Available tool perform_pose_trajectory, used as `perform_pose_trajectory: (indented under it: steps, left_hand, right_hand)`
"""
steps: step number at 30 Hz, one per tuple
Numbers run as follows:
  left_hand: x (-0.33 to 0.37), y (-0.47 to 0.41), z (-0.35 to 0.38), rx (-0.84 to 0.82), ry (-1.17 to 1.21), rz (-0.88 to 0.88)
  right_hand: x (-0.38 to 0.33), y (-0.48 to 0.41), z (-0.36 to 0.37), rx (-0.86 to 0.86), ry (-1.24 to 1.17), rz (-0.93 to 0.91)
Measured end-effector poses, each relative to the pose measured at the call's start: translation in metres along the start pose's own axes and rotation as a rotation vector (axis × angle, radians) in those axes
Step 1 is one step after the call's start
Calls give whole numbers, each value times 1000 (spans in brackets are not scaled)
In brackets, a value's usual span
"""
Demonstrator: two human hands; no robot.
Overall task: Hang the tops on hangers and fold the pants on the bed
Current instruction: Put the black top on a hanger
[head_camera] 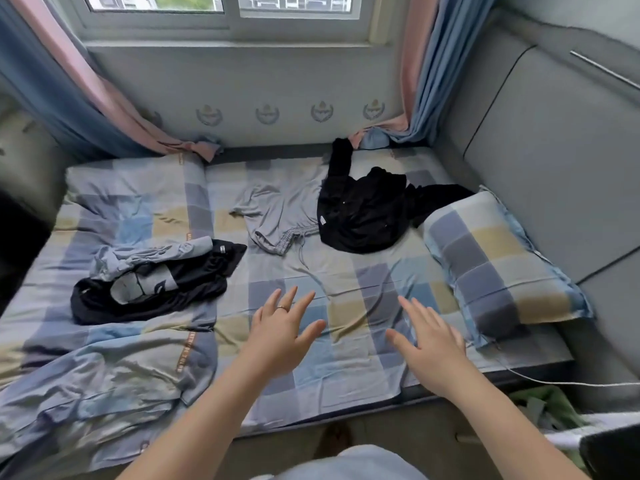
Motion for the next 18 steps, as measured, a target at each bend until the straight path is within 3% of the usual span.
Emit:
perform_pose_trajectory:
  steps: [7,18]
  left_hand:
    - [5,-101,22,-41,11,19]
    - [-36,-290,57,-140,-15,184]
  right_hand:
    - [14,-89,-10,4,14,23]
    - [8,-238,56,96,-71,181]
Point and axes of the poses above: each hand's wrist, its own y-axis away from the middle knuckle, its own z-axis out of the palm, x = y × z, the point moved 2 cm from there along -y, towards the middle knuckle, and after that the axes turned 10 degrees about x, right-handed, at the moved point
